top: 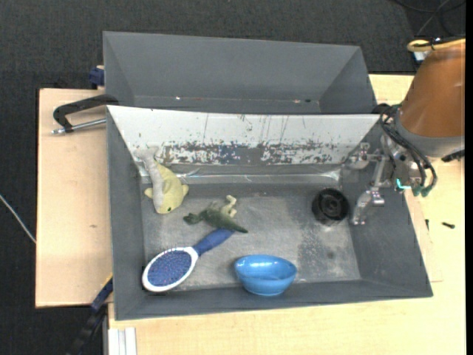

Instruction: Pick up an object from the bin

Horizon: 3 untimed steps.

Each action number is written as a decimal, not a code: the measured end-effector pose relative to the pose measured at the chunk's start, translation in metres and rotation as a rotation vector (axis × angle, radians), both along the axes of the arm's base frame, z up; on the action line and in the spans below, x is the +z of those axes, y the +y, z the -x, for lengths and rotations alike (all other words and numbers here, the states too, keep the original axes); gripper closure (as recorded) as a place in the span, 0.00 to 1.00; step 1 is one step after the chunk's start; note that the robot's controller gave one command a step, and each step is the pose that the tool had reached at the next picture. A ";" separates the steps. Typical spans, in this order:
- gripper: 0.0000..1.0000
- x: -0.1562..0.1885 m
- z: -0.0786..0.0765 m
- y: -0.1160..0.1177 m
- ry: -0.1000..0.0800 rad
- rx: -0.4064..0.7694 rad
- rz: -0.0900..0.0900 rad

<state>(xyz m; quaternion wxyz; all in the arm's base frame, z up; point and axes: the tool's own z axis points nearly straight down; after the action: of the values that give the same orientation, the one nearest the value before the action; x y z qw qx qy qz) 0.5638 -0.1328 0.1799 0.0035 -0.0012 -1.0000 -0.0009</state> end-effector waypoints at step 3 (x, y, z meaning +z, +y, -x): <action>1.00 0.032 -0.006 0.005 -0.020 -0.116 0.003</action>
Offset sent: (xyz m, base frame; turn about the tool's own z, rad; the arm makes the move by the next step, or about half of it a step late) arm -0.0110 0.0121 -0.1099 0.0917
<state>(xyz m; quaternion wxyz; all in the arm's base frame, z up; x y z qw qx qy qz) 0.5696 -0.1276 0.2119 -0.0063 -0.0593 -0.9982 0.0006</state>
